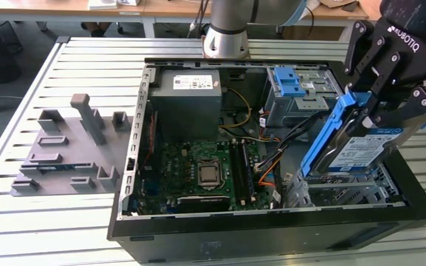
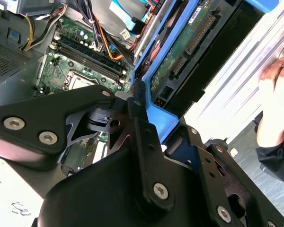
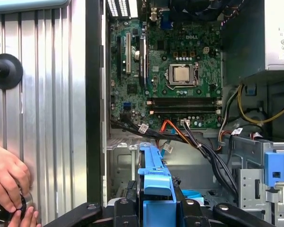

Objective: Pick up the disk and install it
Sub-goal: 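Insert the disk into the insertion slot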

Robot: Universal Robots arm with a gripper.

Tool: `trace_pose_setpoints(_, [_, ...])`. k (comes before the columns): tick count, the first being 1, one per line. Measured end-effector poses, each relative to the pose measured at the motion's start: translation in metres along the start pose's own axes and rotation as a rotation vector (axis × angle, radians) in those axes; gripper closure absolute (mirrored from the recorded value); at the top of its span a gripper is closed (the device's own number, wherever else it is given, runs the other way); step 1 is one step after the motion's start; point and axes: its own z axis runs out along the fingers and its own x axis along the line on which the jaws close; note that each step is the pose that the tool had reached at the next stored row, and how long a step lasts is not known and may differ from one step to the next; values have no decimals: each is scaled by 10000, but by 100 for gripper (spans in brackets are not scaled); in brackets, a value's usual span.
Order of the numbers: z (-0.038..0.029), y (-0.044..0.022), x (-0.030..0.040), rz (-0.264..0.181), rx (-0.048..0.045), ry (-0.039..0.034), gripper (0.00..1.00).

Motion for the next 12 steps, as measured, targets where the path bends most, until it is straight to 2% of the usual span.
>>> trace_pose_setpoints(12, [46, -45, 0, 0, 0, 0, 64])
